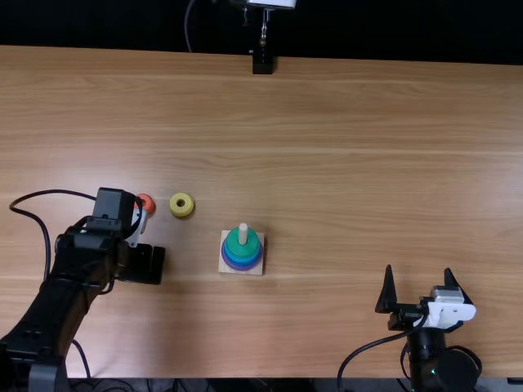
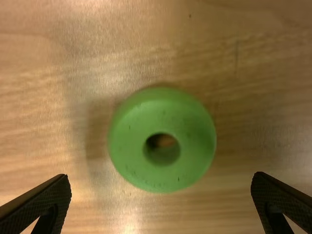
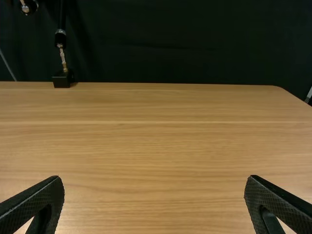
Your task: Build the Hanoi tower: stack the rings onto the peg from bottom to top in this color order: purple, dark blue, light blue, dark green, light green, yellow, orange.
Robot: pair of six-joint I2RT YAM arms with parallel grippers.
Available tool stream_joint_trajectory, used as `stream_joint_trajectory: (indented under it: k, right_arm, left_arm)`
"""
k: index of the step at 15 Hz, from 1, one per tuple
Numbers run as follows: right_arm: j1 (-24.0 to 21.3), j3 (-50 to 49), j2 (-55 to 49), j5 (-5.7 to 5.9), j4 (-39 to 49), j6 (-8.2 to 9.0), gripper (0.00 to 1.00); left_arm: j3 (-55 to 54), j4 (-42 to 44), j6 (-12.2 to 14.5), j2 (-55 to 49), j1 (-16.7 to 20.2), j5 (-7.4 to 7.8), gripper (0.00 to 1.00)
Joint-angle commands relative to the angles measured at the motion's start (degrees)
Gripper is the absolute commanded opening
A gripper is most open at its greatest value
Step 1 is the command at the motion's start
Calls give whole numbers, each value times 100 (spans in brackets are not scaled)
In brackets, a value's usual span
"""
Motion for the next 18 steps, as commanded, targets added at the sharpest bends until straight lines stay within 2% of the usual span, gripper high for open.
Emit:
stream_joint_trajectory:
  k: [1, 6, 9, 18]
  right_arm:
    - [-45, -86, -73, 114, -110, 47, 100]
    - [-45, -86, -73, 114, -110, 47, 100]
    - [-45, -86, -73, 114, -110, 47, 100]
    - [-45, -86, -73, 114, -110, 47, 100]
  left_arm:
    - [274, 18, 83, 90, -48, -62, 100]
    - [283, 124, 83, 222, -75, -94, 100]
    - [274, 472, 94, 336, -83, -104, 100]
    - [274, 514, 83, 582, -136, -73, 100]
